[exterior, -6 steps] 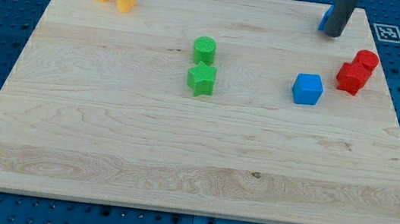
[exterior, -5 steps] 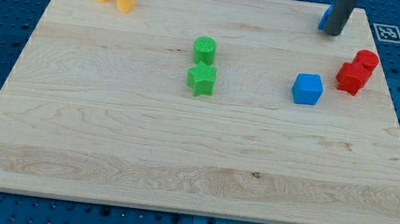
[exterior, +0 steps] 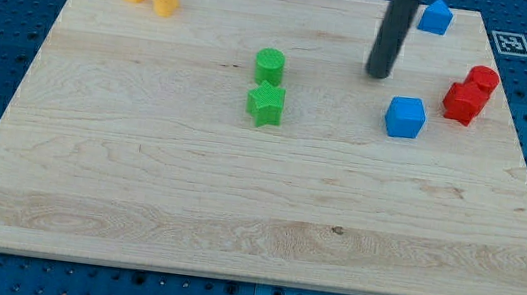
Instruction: Push the blue cube towards blue triangle
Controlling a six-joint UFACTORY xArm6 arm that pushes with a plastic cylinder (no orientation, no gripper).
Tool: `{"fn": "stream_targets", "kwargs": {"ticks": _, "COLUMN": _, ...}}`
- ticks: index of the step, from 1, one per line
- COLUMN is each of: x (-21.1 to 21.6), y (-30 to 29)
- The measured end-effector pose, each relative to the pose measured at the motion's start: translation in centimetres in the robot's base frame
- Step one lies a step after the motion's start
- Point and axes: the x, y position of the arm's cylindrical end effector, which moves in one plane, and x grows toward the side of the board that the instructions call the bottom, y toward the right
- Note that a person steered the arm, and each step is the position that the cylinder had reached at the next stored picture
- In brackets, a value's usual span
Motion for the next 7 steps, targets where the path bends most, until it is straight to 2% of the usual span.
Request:
{"fn": "stream_targets", "kwargs": {"ticks": 1, "x": 5.2, "y": -3.4}}
{"fn": "stream_targets", "kwargs": {"ticks": 2, "x": 9.6, "y": -1.7}}
{"fn": "stream_targets", "kwargs": {"ticks": 3, "x": 11.8, "y": 0.8}}
{"fn": "stream_targets", "kwargs": {"ticks": 4, "x": 11.8, "y": 1.0}}
{"fn": "stream_targets", "kwargs": {"ticks": 6, "x": 11.7, "y": 5.5}}
{"fn": "stream_targets", "kwargs": {"ticks": 7, "x": 9.4, "y": 5.5}}
